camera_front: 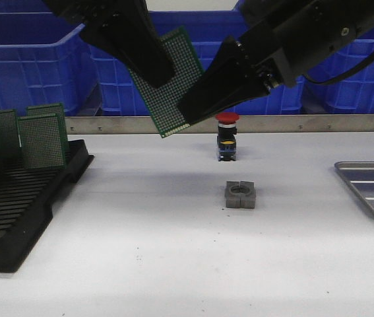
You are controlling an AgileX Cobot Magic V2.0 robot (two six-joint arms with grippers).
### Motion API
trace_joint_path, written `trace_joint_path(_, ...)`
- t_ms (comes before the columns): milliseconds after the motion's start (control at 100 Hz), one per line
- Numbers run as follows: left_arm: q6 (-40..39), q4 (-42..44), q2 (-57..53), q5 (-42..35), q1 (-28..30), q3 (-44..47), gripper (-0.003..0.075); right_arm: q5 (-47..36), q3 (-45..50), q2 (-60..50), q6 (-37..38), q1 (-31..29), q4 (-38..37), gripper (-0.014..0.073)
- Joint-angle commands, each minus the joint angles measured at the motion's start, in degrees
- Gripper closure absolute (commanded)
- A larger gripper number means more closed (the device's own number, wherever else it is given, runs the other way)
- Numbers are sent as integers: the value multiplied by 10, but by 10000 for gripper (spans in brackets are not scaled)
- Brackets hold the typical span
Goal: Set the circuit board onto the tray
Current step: 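Bring the right gripper to the board and grasp its free edge, then release the left gripper and carry the board toward the silver tray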
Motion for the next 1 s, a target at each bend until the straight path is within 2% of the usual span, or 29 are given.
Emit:
trace_joint_path(0,-5,-37,-29,28,-5,-17,738,11,-18,-19,-5,-1,32,657)
trace_joint_path(130,-5,-47,-29,28,-5,-17,723,11,-18,-19,-5,-1,32,659)
trace_joint_path(200,-5,-47,-29,28,-5,-17,657,11,-18,-19,-5,-1,32,659)
trace_joint_path(270,-5,-47,-29,28,-5,-17,538,10,-18,-19,-5,-1,32,659)
trace_joint_path(380,-5,-51,-29,28,-5,-17,299,9,-18,-19,-5,-1,29,659)
trace_joint_path(460,-5,-58,-29,23,-5,-17,211,9,-18,-22,-4,-4,13,659)
trace_joint_path(700,-5,-60,-29,23,-5,-17,196,33,-18,-64,56,-57,-63,659)
trace_joint_path(900,-5,-60,-29,23,-5,-17,196,107,-18,-110,105,-167,-120,659)
trace_joint_path(990,-5,-60,-29,23,-5,-17,196,110,-18,-115,112,-227,-136,659)
